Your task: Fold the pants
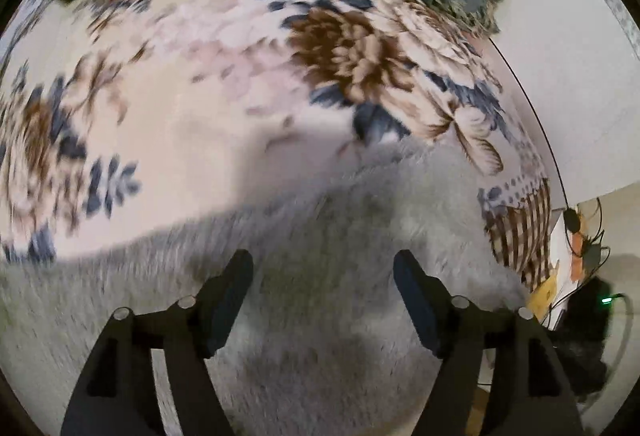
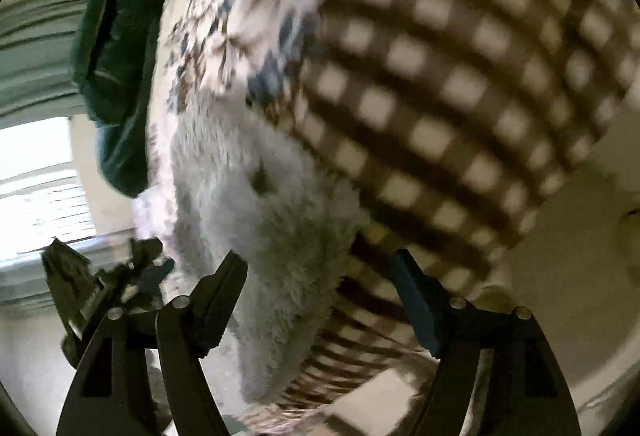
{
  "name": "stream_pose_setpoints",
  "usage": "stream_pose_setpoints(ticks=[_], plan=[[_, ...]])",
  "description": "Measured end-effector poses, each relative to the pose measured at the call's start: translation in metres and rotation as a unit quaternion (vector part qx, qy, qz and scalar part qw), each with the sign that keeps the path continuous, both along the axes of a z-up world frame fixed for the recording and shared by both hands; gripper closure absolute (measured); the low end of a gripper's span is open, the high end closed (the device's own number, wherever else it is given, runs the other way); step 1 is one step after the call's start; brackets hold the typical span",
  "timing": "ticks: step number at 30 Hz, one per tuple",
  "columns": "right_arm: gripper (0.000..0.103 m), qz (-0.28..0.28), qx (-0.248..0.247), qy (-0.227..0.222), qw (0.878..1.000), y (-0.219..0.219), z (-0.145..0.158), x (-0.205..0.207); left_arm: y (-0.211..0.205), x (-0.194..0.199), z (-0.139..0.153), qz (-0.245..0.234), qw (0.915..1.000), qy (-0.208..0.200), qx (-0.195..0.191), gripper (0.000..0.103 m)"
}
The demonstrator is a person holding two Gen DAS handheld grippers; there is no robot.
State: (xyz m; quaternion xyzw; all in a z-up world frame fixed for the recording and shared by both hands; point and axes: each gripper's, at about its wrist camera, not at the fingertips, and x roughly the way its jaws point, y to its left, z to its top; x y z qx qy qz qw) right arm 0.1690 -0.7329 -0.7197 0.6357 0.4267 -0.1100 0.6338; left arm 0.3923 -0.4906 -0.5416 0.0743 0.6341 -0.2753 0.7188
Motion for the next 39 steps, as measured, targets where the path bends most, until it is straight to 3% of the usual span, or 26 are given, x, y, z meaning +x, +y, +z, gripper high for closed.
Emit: stream_pose_setpoints(ticks=[2,8,14,15,17,24,27,32,35,39], plan=[[0.026,-0.018,0.018,-0.049,0.998,0.007,-0.015,0.006,0.015,-0.007,-0.007,0.018,0.9998,0.01,-0.001,0.029],[0.027,-0.051,0.015,-0.142,0.988,0.014,-0.019,0.028,0.054,-0.023,-0.047,0.048,0.9961,0.059,0.044,0.029],[0.028,-0.04,0.016,-0.135,0.99,0.015,-0.035,0.058,0.068,-0.025,-0.054,0.063,0.9955,0.059,0.041,0.029],[0.033,-0.034,0.003,-0.127,0.991,0.015,-0.03,0.061,0.069,-0.024,-0.053,0.067,0.9953,0.06,0.036,0.029],[0.078,-0.018,-0.026,-0.119,0.992,0.016,-0.019,0.068,0.072,-0.022,-0.048,0.074,0.9951,0.059,0.03,0.029],[0.084,0.003,-0.107,-0.1,0.989,0.045,0.054,0.079,0.119,-0.013,-0.015,0.114,0.9924,0.046,0.003,0.029],[0.084,0.029,-0.135,-0.116,0.984,0.078,0.096,0.093,0.167,-0.009,0.0,0.156,0.9864,0.051,-0.016,0.029],[0.084,0.078,-0.163,-0.138,0.974,0.16,0.14,0.123,0.253,-0.01,0.016,0.214,0.9751,0.052,-0.03,0.029],[0.085,0.112,-0.181,-0.144,0.966,0.222,0.151,0.14,0.308,-0.017,0.022,0.242,0.9689,0.047,-0.024,0.029],[0.085,0.157,-0.179,-0.137,0.962,0.314,0.138,0.161,0.379,-0.026,0.023,0.269,0.962,0.048,-0.012,0.029]])
